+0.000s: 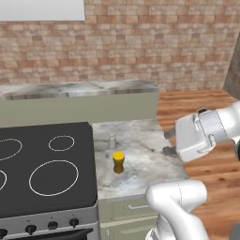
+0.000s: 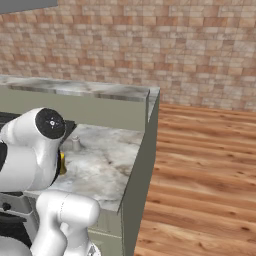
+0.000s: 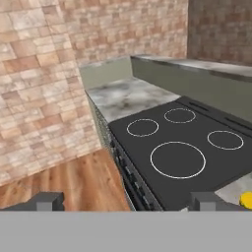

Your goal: Collect the turmeric, ketchup, and shaker from the cabinet and place them next to the stove.

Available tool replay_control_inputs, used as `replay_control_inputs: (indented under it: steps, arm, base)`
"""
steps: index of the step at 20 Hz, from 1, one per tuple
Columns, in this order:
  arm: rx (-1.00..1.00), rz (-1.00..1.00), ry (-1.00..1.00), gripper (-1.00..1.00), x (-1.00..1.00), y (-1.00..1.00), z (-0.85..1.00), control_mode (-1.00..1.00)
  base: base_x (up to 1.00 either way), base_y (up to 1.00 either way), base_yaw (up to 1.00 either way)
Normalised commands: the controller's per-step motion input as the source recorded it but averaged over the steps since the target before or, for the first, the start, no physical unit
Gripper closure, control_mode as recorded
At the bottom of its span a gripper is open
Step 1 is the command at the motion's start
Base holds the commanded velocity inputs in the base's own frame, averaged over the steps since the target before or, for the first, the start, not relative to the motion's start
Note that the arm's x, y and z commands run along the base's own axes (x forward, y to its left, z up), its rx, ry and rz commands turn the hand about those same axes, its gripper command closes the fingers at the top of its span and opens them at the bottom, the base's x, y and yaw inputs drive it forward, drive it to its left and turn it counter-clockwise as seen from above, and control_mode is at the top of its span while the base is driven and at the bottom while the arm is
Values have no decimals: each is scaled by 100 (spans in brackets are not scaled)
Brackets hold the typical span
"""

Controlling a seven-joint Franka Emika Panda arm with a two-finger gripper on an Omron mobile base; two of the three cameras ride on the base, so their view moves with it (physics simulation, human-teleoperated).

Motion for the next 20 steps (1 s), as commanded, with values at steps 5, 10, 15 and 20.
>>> replay_control_inputs:
  steps: [5, 10, 15, 20]
  arm:
    - [-11, -28, 6, -100, -53, 12, 0, -100]
    - [-3, -8, 0, -100, -6, 10, 0, -100]
    - [0, 0, 0, -100, -4, 1, -6, -100]
    - [1, -18, -5, -100, -36, -1, -5, 100]
  base:
    - [0, 0, 0]
    - [0, 0, 0]
    - [0, 0, 0]
    - [-11, -1, -10]
